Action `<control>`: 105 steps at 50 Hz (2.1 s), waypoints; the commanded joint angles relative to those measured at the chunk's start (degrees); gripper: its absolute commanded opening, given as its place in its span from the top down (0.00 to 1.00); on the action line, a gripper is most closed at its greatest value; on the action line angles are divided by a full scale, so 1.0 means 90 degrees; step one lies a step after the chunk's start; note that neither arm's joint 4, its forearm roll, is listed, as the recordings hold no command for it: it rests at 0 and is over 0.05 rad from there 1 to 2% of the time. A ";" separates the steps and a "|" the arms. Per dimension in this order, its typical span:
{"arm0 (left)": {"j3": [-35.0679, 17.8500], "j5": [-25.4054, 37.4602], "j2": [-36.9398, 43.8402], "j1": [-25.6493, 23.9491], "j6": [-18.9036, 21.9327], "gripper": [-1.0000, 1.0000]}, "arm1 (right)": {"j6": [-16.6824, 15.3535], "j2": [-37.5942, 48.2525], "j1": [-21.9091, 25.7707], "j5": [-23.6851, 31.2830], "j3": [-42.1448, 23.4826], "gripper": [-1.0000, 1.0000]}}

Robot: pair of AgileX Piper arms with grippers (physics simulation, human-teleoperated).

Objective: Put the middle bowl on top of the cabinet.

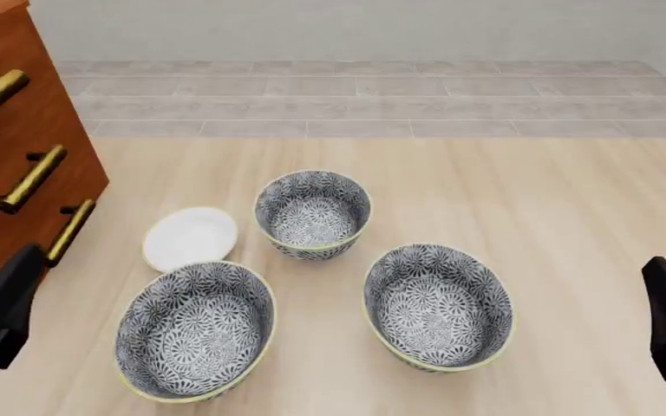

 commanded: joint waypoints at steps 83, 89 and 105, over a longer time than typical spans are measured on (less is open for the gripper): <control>-0.3638 0.1339 0.5600 -0.3932 0.0747 0.00 | -0.0031 0.0165 -0.0231 -0.0037 0.0015 0.00; -0.3676 0.1355 0.5717 -0.4103 0.0787 0.00 | -0.0060 0.0169 -0.0211 -0.0017 0.0015 0.00; -0.3961 0.1244 0.6262 -0.4396 0.0564 0.00 | -0.0079 0.0150 -0.0265 0.0010 0.0015 0.00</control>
